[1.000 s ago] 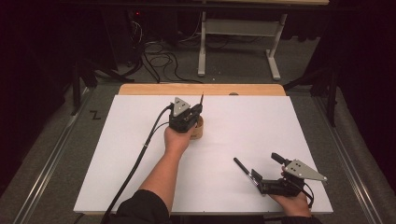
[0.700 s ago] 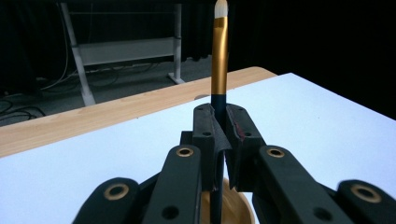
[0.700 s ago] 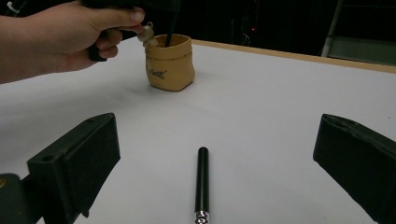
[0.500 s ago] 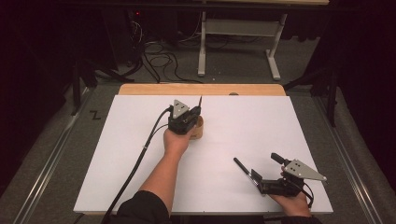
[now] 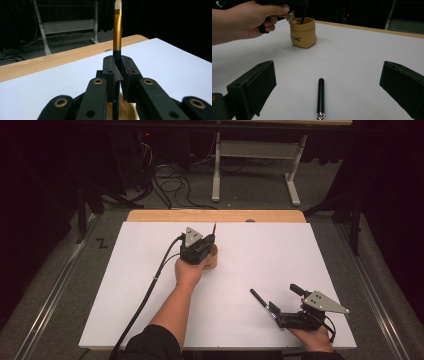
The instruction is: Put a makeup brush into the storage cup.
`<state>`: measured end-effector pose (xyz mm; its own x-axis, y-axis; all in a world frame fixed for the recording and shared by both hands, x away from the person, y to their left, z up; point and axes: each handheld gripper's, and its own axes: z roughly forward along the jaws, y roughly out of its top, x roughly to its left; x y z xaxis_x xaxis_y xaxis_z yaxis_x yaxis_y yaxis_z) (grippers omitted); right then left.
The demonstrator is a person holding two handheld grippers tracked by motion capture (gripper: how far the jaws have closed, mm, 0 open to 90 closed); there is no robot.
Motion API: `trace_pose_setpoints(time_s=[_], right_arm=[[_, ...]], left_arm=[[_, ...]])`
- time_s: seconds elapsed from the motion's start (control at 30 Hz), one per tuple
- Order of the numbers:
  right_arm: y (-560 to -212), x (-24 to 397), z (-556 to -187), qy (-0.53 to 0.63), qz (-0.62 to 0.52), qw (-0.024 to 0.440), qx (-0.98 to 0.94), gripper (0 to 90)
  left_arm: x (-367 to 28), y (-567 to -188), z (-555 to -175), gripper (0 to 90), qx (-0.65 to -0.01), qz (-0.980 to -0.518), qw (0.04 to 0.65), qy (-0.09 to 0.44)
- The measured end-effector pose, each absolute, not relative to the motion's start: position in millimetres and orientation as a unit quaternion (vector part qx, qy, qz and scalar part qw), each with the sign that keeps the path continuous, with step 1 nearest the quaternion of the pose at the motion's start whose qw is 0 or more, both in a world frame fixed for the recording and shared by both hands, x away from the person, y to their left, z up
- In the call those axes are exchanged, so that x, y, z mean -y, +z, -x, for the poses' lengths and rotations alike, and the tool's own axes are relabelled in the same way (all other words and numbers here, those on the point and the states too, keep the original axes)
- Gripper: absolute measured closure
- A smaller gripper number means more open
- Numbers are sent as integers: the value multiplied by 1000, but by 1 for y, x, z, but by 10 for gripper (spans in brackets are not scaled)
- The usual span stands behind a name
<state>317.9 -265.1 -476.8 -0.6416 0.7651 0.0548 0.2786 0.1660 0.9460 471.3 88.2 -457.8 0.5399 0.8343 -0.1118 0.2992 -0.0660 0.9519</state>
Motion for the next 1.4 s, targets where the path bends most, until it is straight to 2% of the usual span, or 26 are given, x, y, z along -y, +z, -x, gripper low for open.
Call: trace_pose_setpoints(time_s=[0.17, 0.67, 1.0, 1.4], right_arm=[[-477, 265, -318, 538, -358, 226, -729, 10], [-476, 265, -318, 540, -359, 227, -727, 10], [-476, 266, -317, 539, -360, 229, -726, 10], [-475, 264, -317, 537, -358, 232, -728, 10]], left_arm=[[-88, -457, -471, 641, -419, -684, 545, 246], [-91, -451, -468, 555, -425, -691, 534, 239], [-96, -442, -457, 435, -423, -703, 519, 239], [-123, -437, -430, 235, -435, -699, 519, 229]])
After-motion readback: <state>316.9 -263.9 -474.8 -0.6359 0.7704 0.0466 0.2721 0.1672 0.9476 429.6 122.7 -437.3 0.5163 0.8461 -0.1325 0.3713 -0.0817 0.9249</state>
